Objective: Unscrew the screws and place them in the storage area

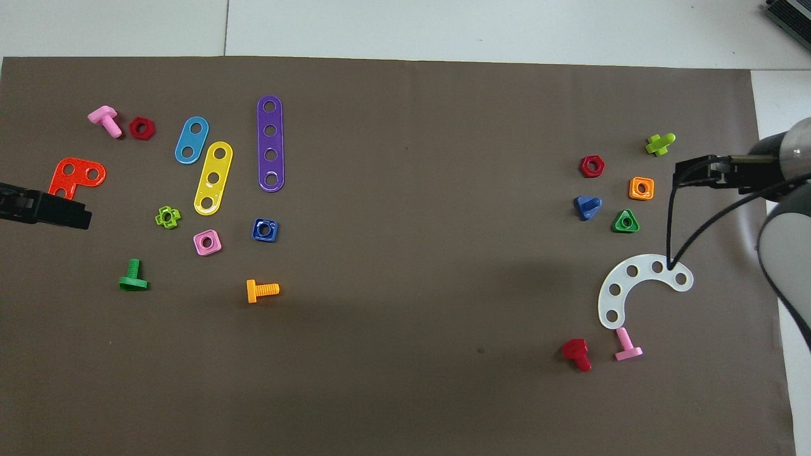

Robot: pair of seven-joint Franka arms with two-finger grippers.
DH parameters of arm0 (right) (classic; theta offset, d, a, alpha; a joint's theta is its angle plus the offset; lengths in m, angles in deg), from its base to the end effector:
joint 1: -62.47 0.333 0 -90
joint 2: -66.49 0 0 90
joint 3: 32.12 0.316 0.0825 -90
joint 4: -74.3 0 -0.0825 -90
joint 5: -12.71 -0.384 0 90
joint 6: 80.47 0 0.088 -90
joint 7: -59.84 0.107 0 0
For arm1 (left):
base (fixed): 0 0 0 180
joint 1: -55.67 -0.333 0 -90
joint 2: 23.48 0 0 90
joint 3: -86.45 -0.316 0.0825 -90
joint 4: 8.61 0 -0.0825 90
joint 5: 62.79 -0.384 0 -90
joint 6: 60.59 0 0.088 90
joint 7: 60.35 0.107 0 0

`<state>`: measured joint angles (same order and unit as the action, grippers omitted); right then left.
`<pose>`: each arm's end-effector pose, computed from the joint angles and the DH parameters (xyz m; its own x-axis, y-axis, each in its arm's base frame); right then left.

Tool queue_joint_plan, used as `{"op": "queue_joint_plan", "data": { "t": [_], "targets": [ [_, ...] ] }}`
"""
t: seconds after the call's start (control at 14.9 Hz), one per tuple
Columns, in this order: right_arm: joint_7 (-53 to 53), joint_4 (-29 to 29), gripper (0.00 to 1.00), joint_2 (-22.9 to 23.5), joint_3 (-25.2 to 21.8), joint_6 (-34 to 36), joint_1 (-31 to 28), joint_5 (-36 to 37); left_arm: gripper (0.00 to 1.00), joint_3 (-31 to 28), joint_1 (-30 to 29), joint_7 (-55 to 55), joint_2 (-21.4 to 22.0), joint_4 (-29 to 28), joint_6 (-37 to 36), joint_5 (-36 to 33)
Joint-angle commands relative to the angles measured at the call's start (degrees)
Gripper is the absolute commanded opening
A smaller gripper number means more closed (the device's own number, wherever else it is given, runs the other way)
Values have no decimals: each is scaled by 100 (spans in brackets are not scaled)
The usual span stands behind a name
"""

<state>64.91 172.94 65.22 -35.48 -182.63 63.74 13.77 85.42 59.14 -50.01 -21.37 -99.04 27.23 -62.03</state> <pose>0.5631 -0.0225 0.5840 0.9891 -0.1207 0.0846 -0.1220 -0.9925 0.0096 0.5387 -0.0242 0.6378 0.9751 -0.2217 -0.0061 -0.2216 -0.9750 0.0153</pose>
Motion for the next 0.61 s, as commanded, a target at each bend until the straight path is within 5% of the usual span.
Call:
{"op": "queue_joint_plan", "data": {
  "t": [0.0, 0.2, 0.54],
  "targets": [
    [388, -247, 100, -171, 72, 782, -100, -124, 100, -20, 22, -15, 123, -124, -37, -102],
    [417, -723, 100, -172, 99, 1557, -91, -71, 100, -20, 22, -15, 123, -124, -37, -93],
    [233, -548, 100, -277, 134, 1463, -21, -1, 100, -20, 22, -15, 123, -124, -37, -102]
  ]
}}
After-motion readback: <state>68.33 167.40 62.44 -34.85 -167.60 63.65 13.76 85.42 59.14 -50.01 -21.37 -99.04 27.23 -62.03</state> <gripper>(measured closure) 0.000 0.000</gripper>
